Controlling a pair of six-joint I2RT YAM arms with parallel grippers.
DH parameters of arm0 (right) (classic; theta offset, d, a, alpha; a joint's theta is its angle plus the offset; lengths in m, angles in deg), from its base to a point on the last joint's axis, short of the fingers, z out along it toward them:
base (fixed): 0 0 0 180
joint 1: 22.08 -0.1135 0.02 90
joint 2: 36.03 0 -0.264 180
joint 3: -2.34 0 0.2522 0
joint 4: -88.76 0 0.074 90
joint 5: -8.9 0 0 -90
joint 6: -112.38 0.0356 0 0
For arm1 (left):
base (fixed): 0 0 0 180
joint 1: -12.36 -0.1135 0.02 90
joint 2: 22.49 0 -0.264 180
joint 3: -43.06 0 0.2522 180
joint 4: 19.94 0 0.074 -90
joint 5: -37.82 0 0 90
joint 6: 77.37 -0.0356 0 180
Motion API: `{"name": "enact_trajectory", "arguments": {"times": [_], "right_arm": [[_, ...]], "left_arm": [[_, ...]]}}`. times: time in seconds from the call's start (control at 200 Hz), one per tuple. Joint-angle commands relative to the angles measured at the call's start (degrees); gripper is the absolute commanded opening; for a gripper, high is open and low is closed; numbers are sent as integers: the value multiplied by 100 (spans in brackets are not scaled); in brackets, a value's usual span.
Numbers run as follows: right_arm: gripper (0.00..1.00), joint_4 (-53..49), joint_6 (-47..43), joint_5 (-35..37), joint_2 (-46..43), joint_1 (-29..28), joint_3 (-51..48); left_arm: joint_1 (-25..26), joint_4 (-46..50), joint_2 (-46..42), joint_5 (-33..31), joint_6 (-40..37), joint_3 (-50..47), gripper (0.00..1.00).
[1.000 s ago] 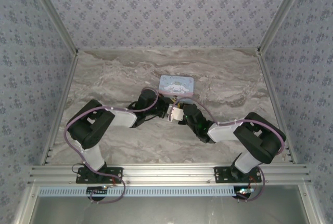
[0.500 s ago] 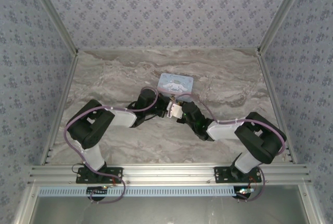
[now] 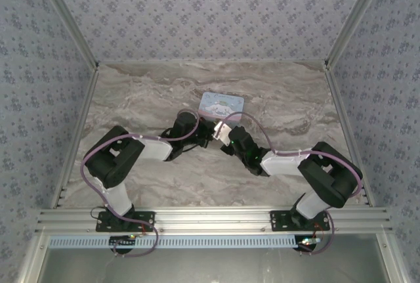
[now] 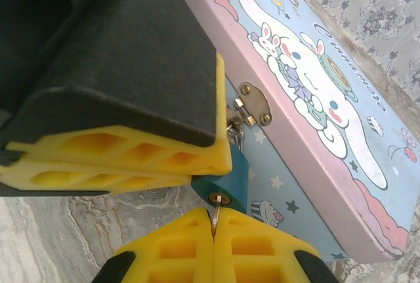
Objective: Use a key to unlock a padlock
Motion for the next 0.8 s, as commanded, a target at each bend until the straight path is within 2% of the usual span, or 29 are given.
{"name": "enact_trajectory", "arguments": {"times": [0.0,0.13,0.545,0.7,0.794], "right_arm": [[0,-17,566,-219,47,110,30],[0,34,754,-513,117,204,-129],[0,558,963,-637,406,229,-449],[0,574,1167,-764,387,272,-508],[0,567,1283,-837,366,284,-535]], "left_arm": [[72,-192,-67,202,-67,3,5],[74,-151,-100,166,-120,-21,20],[-30,1118,-889,-120,-745,-363,53],[-385,1948,-1492,-306,-1235,-534,60],[-704,2728,-1802,-365,-1997,-369,67]]}}
